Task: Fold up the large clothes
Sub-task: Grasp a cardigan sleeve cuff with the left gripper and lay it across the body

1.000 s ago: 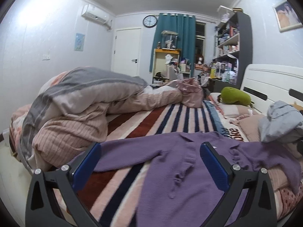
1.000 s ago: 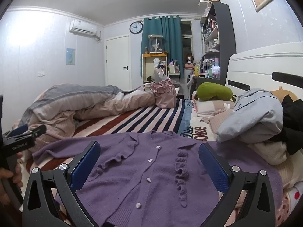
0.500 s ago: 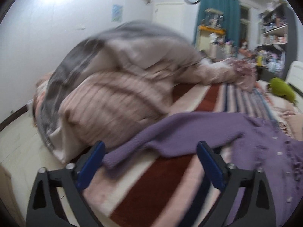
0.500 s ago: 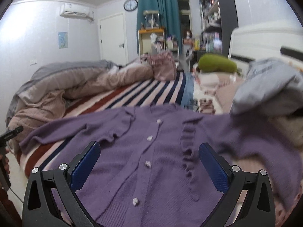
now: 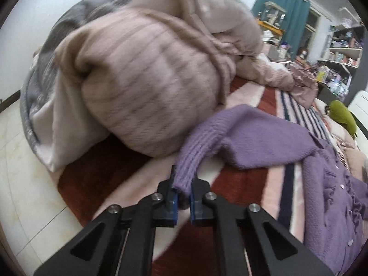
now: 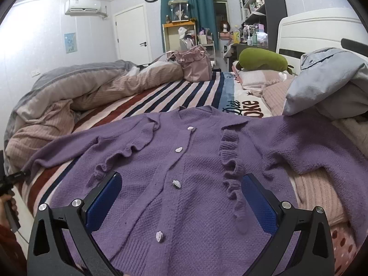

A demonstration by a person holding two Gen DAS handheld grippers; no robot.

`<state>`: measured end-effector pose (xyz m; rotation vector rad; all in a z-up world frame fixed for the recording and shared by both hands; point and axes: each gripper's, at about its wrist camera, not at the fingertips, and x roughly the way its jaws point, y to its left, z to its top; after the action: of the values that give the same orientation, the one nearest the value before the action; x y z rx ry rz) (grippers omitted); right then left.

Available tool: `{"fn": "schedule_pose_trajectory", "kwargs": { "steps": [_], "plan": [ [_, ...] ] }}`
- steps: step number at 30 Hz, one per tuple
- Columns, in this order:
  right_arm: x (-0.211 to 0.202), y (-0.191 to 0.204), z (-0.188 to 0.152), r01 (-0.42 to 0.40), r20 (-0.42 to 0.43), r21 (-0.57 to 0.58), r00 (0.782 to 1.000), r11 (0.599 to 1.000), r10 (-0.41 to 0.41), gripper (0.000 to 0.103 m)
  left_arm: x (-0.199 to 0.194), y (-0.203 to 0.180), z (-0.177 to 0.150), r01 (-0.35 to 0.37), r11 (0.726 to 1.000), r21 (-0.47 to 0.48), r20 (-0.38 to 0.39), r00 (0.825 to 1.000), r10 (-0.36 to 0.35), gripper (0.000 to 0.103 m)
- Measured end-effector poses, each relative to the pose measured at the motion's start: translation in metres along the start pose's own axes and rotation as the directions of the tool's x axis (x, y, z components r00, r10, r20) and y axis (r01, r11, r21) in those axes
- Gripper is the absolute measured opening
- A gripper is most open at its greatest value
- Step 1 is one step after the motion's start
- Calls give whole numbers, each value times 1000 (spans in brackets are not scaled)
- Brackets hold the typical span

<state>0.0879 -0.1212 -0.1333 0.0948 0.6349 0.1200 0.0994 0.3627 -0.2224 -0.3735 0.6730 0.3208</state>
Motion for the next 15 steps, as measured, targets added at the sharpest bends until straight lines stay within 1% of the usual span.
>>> {"fn": "schedule_pose_trajectory", "kwargs": {
  "steps": [3,5,7,8,9,10,11,12,13,14,15],
  "plan": [
    [0,-2,0,-6,0,9,1000,1000,6,103,-18,-21,0,66,997,28,40,997,-67,4],
    [0,-5,-1,-11,3,23,1000,1000,11,103,-33,-40,2,129,990,53,73,988,-133,4],
    [-1,-10,-2,-14,9,36,1000,999,14,103,-50,-72,8,203,974,102,98,972,-213,4],
    [-3,-14,-3,-16,13,46,1000,999,15,103,-60,-94,10,252,958,140,103,958,-267,4],
    [-5,-18,-3,-16,17,53,1000,998,15,103,-64,-110,12,284,945,164,101,948,-302,4],
    [-8,-23,-5,-16,22,64,1000,998,15,103,-71,-135,12,333,920,206,87,930,-356,4],
    [-10,-28,-6,-16,26,72,1000,997,14,103,-77,-162,8,383,888,254,59,910,-410,4],
    [-13,-34,-8,-14,30,84,999,996,12,103,-79,-182,6,419,863,281,36,894,-446,4],
    [-15,-40,-9,-11,33,96,999,995,8,103,-82,-208,-3,482,821,305,-8,864,-504,4],
    [-18,-47,-10,-7,38,111,999,994,3,103,-80,-230,-7,544,781,308,-58,830,-555,4],
    [-21,-55,-12,-3,42,125,999,992,-2,103,-82,-249,-20,610,731,306,-112,785,-609,4]
  ]
}}
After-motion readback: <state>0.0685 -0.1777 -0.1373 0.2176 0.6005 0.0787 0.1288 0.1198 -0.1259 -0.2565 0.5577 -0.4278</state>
